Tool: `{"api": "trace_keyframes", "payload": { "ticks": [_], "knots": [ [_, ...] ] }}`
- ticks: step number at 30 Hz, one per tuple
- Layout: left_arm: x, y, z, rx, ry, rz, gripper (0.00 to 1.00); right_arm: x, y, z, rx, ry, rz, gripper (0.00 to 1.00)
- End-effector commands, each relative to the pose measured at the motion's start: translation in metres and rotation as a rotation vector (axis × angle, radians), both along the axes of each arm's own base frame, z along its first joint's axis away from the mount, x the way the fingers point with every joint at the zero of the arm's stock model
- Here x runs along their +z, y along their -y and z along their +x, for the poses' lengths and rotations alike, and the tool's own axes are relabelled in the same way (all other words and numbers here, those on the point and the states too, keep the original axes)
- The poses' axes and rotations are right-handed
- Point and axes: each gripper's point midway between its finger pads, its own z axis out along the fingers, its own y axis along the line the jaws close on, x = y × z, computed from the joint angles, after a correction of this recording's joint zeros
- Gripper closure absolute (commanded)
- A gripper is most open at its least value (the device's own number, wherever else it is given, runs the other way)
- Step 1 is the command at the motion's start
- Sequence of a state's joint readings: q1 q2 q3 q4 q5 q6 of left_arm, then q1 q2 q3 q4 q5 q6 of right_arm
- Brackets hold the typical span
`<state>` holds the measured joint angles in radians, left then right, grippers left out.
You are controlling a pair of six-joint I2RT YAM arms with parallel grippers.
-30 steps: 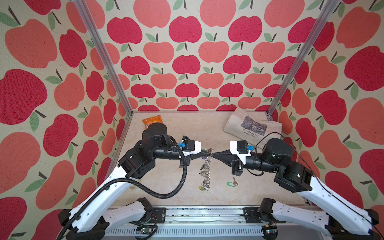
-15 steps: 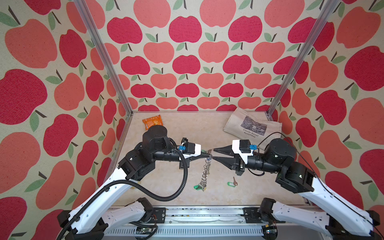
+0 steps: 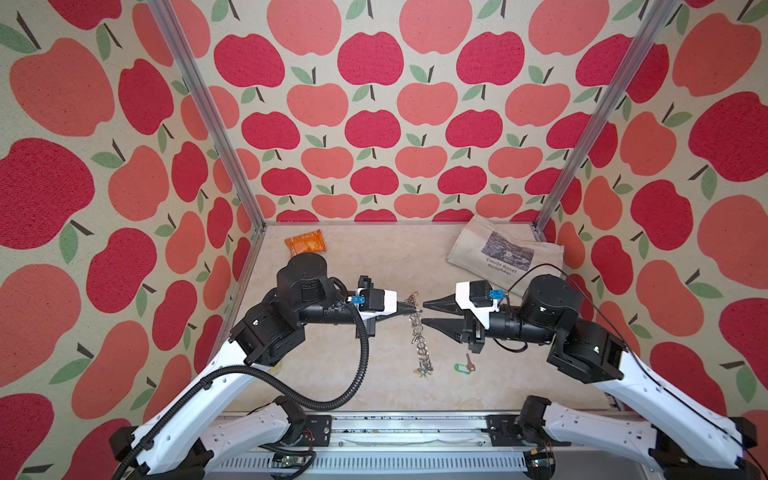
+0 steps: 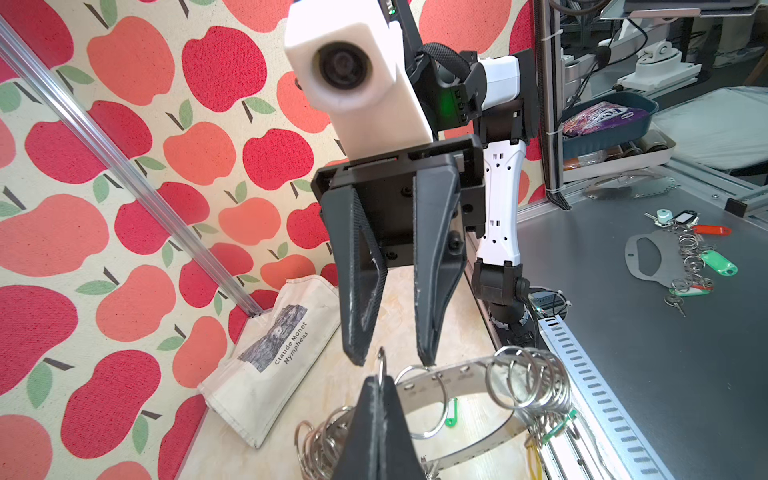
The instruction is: Put the keys on the keyring
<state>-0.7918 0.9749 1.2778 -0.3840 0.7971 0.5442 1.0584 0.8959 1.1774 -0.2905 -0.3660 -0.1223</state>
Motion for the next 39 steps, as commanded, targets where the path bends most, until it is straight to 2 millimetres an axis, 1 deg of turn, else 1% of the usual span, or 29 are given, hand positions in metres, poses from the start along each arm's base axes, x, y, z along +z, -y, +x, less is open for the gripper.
{"api": "trace_keyframes", "payload": {
  "ticks": [1, 14, 28, 31, 39],
  "knots": [
    [0.017, -0.002, -0.005, -0.012, 0.065, -0.052, 1.00, 0.011, 0.003, -0.008, 0.036, -0.011, 0.017, 0.68],
    [0.014, 0.000, 0.002, 0.008, 0.052, -0.031, 1.00, 0.012, -0.002, -0.024, 0.100, -0.002, 0.004, 0.68],
    [0.012, -0.004, 0.011, 0.057, 0.040, -0.019, 1.00, 0.008, -0.001, -0.030, 0.098, 0.011, -0.026, 0.70],
    [0.014, -0.004, 0.011, 0.054, 0.031, -0.025, 1.00, 0.009, -0.001, -0.029, 0.085, 0.025, -0.028, 0.72],
    [0.015, -0.006, 0.015, 0.070, 0.030, -0.027, 1.00, 0.008, -0.004, -0.028, 0.085, 0.020, -0.047, 0.83]
  ]
}}
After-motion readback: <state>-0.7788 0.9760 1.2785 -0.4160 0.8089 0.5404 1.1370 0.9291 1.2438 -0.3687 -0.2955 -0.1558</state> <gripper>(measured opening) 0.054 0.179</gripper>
